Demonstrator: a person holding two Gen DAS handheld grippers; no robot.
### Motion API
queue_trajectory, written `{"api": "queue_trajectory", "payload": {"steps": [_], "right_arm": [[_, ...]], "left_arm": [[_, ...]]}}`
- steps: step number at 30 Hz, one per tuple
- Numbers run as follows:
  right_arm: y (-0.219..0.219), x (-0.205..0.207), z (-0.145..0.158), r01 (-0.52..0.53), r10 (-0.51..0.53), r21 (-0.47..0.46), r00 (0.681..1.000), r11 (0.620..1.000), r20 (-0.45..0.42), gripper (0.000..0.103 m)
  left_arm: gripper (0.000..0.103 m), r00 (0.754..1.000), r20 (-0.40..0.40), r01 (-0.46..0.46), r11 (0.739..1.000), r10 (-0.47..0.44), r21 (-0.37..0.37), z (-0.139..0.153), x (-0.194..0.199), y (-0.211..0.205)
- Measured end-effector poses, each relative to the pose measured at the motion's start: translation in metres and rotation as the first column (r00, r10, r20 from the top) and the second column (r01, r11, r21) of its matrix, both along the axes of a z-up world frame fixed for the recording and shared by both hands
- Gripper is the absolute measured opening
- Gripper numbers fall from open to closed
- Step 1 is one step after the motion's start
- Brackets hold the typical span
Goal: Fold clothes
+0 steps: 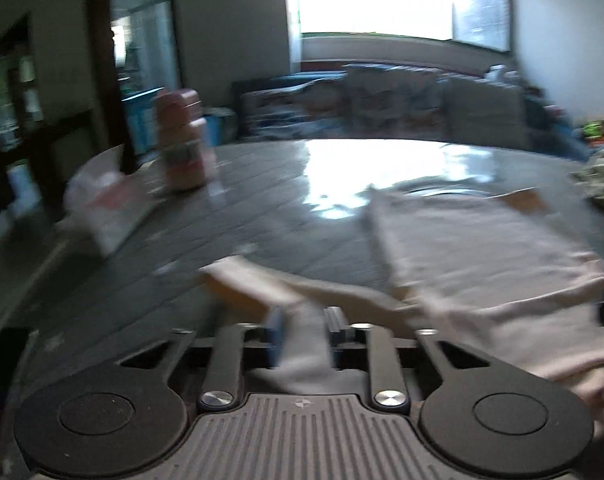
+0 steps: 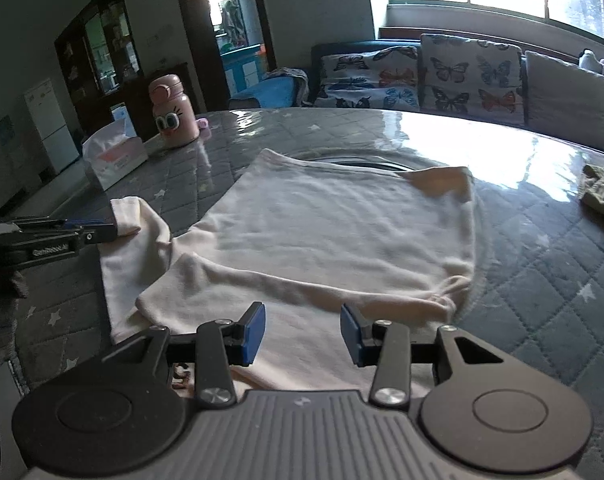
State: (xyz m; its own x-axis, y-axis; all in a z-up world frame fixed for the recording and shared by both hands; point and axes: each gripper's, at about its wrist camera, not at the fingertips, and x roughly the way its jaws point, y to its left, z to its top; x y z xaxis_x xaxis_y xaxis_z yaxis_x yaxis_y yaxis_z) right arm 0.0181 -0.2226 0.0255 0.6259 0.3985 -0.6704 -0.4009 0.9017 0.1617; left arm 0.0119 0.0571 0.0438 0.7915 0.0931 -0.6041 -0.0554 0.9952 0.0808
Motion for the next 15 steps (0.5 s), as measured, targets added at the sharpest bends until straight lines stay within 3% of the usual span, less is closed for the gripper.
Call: {"api": "queue_trajectory", "payload": {"steps": [5,10,13,15], "right_arm": [[0.01,0.002,-0.003,-0.017,0.017,-0.013,1.0,1.0,-0.016,0.046],[0.016,0.002,-0.007,-0.025,0.024,-0.028,0.999,0.999,-0.03,0.046],[0.015,0.002,-0.007,-0.018,0.017,-0.031,0.999,0.999,-0.032,0.046],[0.014,0.003,-0.006,-0.013,0.012,-0.032,0.999,0.999,-0.031,0.046]], "left_arm": [[0.054,0.996,-0.024,-0.09,0.995,0.09,-0.032,-0.012,0.01,0.03],[0.054,0.993,-0.033,-0.118,0.989,0.115,-0.087,-0.017,0.019,0.038],[0.048,0.99,-0.05,-0.138,0.984,0.133,-0.113,-0.019,0.024,0.039],[0.029,0.991,-0.044,-0.128,0.985,0.124,-0.118,-0.017,0.025,0.039]]}}
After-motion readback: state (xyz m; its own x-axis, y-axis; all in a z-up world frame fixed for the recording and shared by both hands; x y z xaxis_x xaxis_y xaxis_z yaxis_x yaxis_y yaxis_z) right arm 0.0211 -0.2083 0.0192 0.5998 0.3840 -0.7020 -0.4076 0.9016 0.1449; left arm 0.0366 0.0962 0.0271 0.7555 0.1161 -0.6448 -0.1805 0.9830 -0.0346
